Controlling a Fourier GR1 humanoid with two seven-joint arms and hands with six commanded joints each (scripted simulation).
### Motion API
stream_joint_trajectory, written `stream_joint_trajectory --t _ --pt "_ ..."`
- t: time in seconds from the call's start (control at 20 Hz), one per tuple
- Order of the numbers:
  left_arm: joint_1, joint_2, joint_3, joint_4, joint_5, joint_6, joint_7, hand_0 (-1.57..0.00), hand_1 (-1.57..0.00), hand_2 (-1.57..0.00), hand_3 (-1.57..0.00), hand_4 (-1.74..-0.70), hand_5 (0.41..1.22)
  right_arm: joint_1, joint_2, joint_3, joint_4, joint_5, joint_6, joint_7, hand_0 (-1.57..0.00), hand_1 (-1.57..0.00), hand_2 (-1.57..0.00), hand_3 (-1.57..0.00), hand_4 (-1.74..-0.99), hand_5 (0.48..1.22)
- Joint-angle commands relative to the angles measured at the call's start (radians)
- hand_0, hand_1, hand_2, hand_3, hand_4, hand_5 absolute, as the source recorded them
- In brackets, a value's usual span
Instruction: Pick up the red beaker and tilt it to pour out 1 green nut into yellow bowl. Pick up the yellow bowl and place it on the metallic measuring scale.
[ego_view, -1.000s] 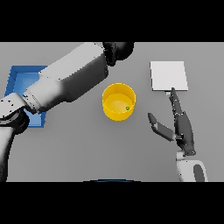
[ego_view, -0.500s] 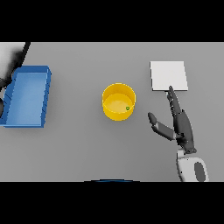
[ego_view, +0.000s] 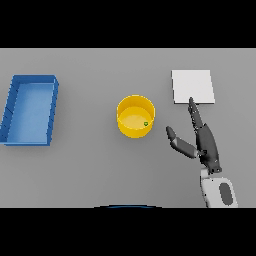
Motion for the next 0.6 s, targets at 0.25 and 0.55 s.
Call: stream_joint_trajectory --t 0.25,0.55 --pt "0.250 -0.011 0.120 -0.153 0.182 0.109 0.155 -1.57 -1.57 -1.57 -1.57 -1.74 1.221 -0.003 -0.016 -0.011 0.013 -0.029 0.028 -0.021 0.00 0.00 0.00 0.00 -1.127 0.664" --pt "0.600 -0.061 0.142 -0.495 0.299 0.177 0.225 -1.57 -1.57 -1.57 -1.57 -1.74 1.186 0.026 -0.015 0.004 -0.002 -0.003 0.018 -0.042 0.00 0.00 0.00 0.00 -1.175 0.676"
